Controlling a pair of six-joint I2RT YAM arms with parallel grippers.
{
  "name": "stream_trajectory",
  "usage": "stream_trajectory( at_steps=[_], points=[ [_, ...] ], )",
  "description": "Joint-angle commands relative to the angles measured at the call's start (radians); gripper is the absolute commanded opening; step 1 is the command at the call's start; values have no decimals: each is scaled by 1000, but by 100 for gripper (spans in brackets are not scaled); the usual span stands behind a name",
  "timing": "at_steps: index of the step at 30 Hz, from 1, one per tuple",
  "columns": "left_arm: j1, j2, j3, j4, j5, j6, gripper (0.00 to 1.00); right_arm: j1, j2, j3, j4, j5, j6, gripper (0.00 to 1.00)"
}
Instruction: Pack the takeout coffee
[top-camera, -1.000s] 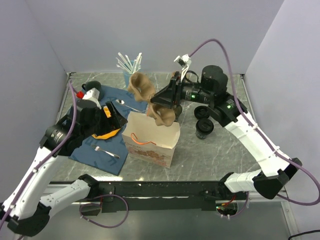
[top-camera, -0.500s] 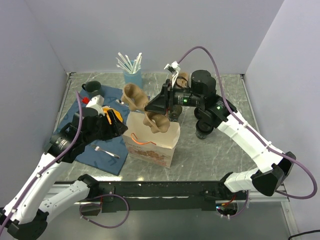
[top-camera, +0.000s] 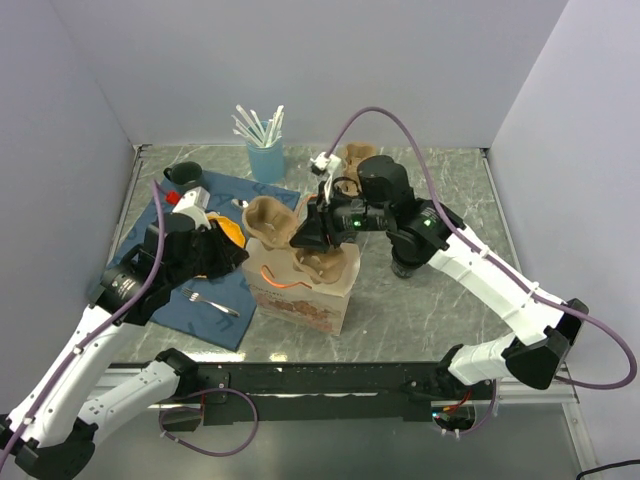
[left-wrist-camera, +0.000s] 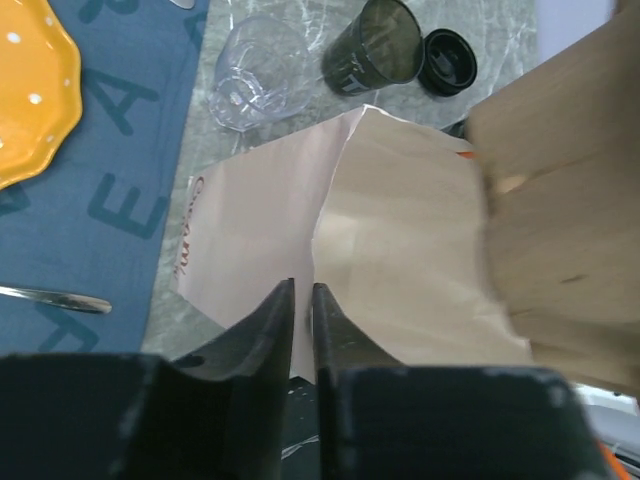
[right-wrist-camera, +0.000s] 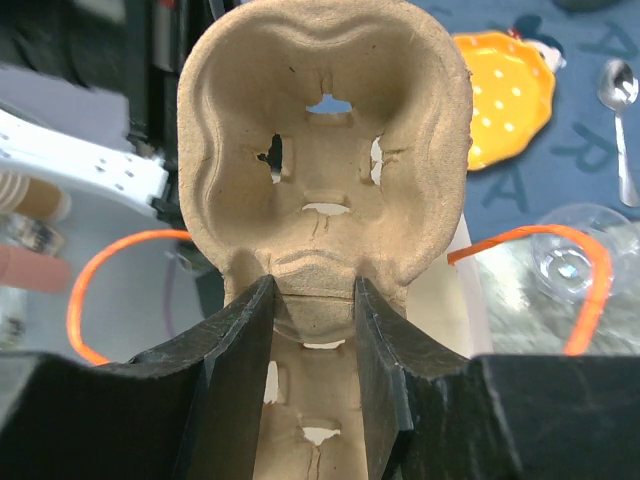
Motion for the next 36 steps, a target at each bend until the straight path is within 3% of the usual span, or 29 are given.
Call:
stream_trajectory(
  at_steps=[1,7,36],
  points=[
    [4,15,24,52,36,9,13,48,13,59,-93,111,-125,30],
    [4,24,25,61,58,-3,1,81,5,26,-130,177,-200,30],
    [4,8,14,67,44,-26,2,172,85,-37,-195,311,-357,29]
  ],
)
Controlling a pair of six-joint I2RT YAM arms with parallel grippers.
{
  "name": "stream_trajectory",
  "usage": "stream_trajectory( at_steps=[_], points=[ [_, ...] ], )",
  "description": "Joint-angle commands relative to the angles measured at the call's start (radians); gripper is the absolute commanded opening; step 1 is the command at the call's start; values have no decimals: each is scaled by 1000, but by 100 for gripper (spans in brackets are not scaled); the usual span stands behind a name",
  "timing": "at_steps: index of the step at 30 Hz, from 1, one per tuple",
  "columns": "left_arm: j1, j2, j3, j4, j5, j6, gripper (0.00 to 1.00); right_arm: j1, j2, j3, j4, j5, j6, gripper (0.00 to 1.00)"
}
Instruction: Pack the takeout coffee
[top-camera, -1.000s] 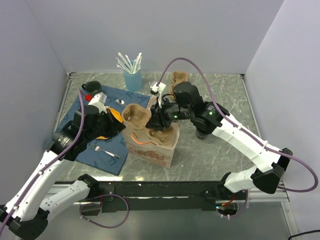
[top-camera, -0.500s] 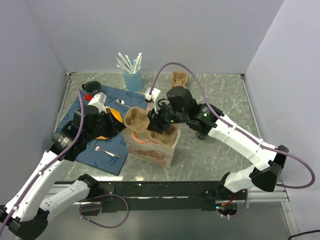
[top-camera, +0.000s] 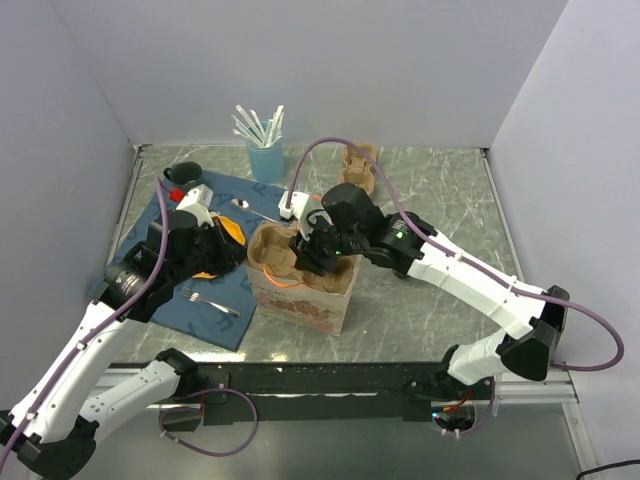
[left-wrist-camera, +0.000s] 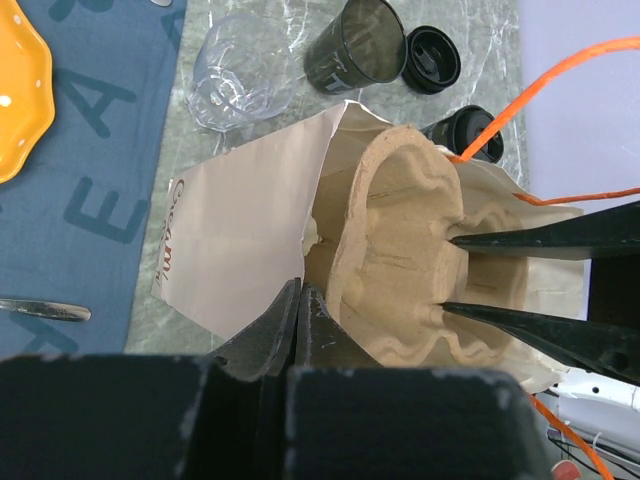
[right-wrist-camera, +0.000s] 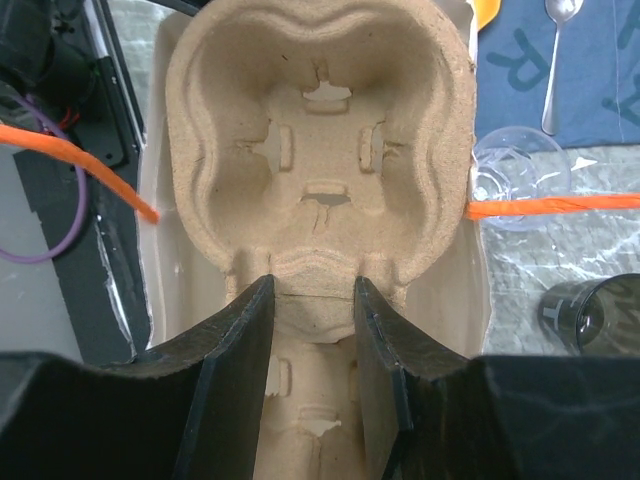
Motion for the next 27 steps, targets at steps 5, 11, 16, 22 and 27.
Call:
stream_trajectory(
  at_steps=[5,11,16,22,27],
  points=[
    [4,-5,17,34,15,-6,2,15,34,-61,22,45,-5,28],
    [4,2,16,28,24,-1,2,15,58,-73,28,57,-2,28],
    [4,0,17,18,24,3,4,15,70,-60,9,65,-11,28],
    [4,-2,20,11,39,0,7,16,104,-70,-8,97,-9,29],
    [4,-11,16,3,45,3,8,15,141,-86,5,117,9,33]
  ],
)
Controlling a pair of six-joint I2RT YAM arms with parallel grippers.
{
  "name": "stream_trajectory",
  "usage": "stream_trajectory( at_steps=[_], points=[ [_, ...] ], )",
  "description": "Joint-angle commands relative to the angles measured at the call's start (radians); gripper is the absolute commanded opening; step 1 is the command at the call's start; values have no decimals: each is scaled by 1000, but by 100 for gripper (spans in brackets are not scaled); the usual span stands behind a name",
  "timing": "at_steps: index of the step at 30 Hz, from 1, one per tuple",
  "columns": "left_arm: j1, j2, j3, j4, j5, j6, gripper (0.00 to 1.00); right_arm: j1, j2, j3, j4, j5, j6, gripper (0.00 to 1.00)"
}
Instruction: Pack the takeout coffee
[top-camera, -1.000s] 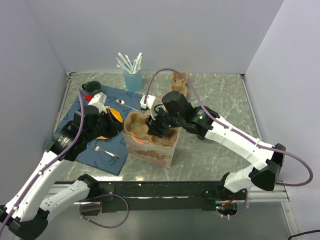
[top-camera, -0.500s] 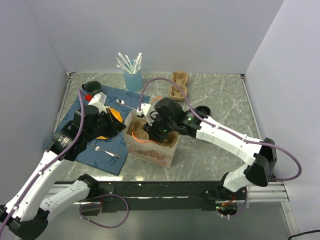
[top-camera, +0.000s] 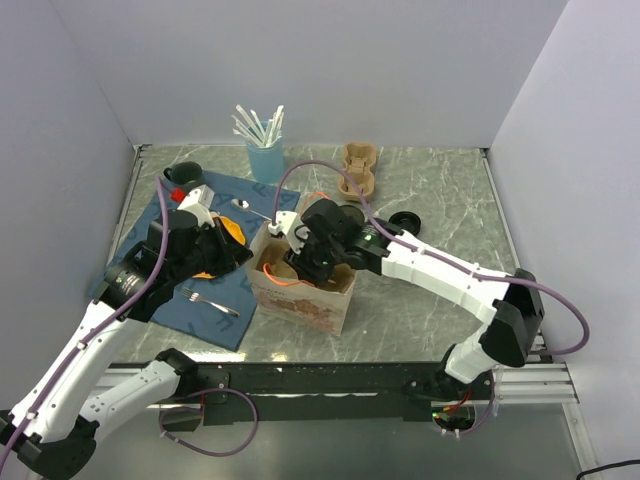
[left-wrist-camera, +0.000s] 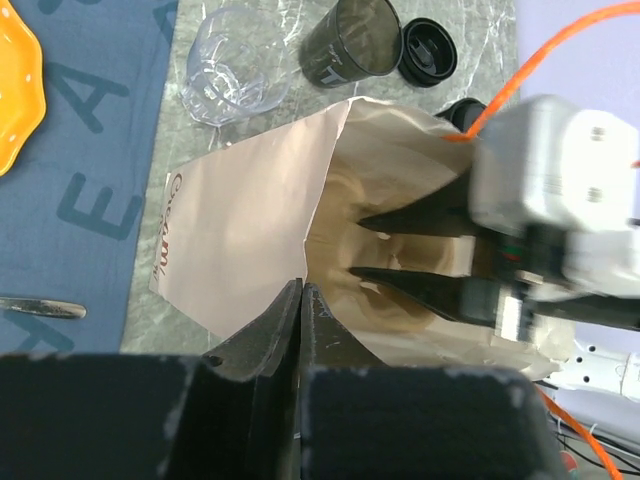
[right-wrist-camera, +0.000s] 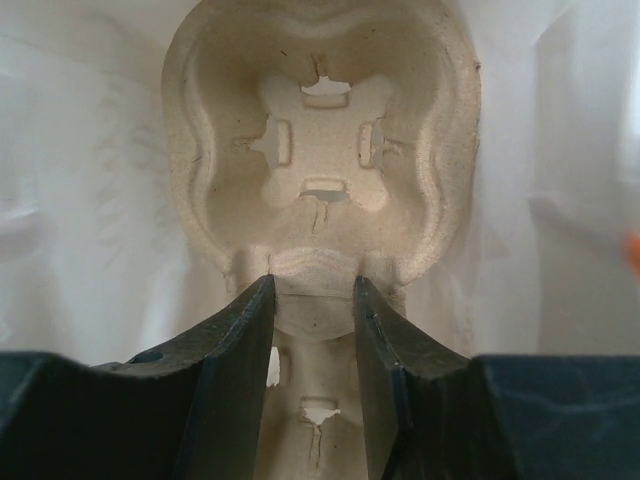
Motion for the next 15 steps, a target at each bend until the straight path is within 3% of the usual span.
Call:
stream_trajectory(
  at_steps=[1,3,4,6,7,13,15],
  points=[
    [3,-14,16,3,29,2,10,7,30,-7,20,40,13,34],
    [3,-19,13,3,25,-4,13,7,40,-8,23,49,23,39],
    [3,-22,13,0,17,-7,19,7,43,-6,25,57,26,48],
    [3,-31,8,-9,3,-14,24,6,47,3,20,63,26,51],
    [3,-36,8,-13,-17,-16,32,6,44,8,17,66,28,55],
    [3,-43,34,-46,-90,-19,56,7,1,69,-35,51,19,70],
    [3,-40,40,-44,-109,-13,59,7,-21,91,-52,43,22,72]
  ],
)
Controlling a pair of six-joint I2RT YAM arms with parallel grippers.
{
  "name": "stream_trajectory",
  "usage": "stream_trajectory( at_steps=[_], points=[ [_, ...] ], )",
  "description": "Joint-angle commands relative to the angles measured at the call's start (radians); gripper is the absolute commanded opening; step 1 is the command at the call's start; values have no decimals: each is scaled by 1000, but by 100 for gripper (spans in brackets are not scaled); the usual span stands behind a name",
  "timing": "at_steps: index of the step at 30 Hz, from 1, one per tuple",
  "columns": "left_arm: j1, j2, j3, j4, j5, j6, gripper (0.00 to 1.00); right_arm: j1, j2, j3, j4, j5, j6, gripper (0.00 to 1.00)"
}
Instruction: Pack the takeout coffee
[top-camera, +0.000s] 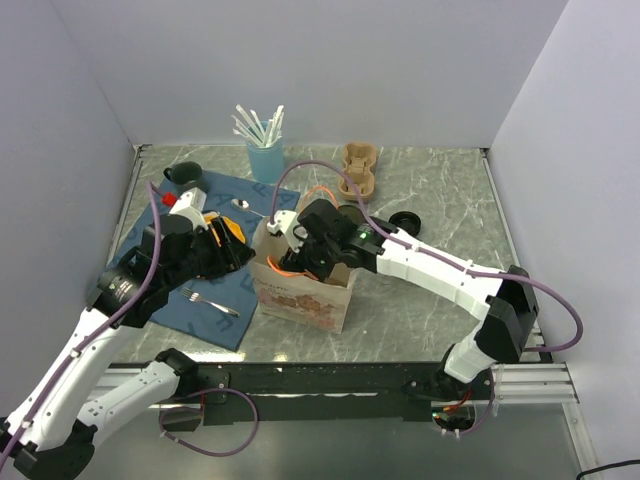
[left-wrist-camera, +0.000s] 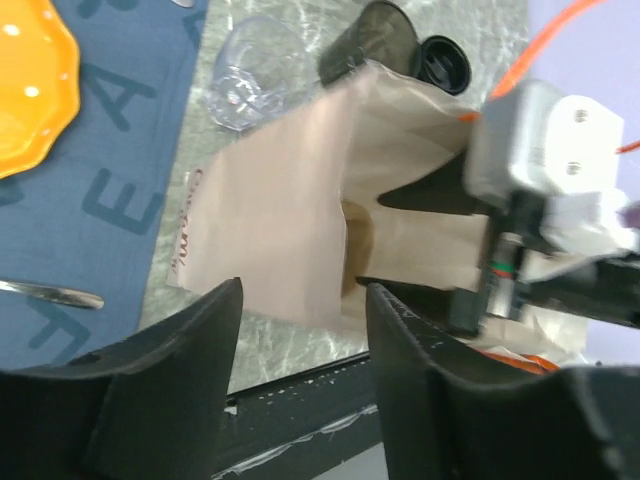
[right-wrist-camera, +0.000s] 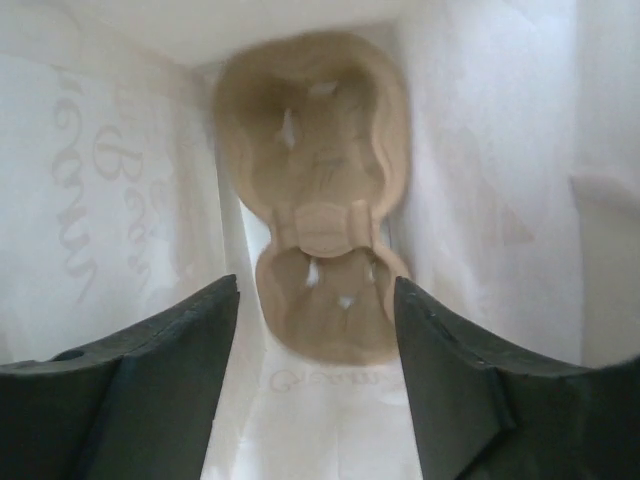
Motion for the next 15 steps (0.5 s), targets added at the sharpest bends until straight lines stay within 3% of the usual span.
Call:
stream_trajectory(
  at_steps=[1,7,15],
  points=[
    [3,-4,46,-7,-66,5,61,7,-72,83,-33,-18,0,73],
    [3,52,98,-19,-109,39,66,7,-118,159,-59,-49,42,72],
    [3,137,155,13,-120,93,65,6,-200,246,-63,-15,181,73]
  ],
)
